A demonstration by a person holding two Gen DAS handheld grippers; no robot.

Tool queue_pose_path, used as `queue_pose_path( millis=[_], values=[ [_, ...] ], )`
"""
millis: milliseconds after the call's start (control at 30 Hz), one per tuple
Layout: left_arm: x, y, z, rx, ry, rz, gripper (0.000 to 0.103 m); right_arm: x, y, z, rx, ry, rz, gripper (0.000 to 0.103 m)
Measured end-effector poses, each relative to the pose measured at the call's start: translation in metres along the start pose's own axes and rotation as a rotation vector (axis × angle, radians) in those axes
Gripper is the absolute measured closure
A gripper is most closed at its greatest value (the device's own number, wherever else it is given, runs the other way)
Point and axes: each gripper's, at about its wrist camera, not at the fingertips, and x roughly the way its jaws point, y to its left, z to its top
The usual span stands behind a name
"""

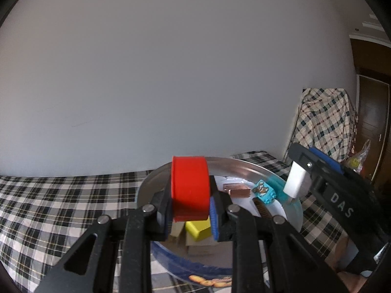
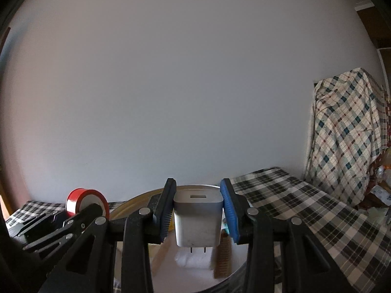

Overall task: Organize rigid objects
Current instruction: 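Lift and carry the white plug and red tape over the tin with both tools, then open both tools to drop the red tape and white plug into the tin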

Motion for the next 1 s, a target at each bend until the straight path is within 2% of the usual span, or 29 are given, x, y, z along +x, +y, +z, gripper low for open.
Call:
queue_pose_path(
  millis=[267,633,800,1000],
  values=[
    [0.020,-0.010,0.003,-0.004,0.025,-0.013,0.081,0.023,-0.012,0.009,-0.005,0.004,-0.044,0.063],
    [0.045,-0.011,0.010,-0.022,0.058,-0.028,0.081,0.044,-0.020,0.013,0.012,0.031,-0.048,0.063],
    [0.057,-0.009,0.016,-0.029,0.091,-0.032,0.081,0.059,-0.017,0.015,0.008,0.085,-0.027,0.062],
    [0.078,-0.006,0.019,-0.029,0.178,-0.025,0.081,0.087,-0.007,0.014,-0.023,0.193,-0.024,0.062]
  ],
)
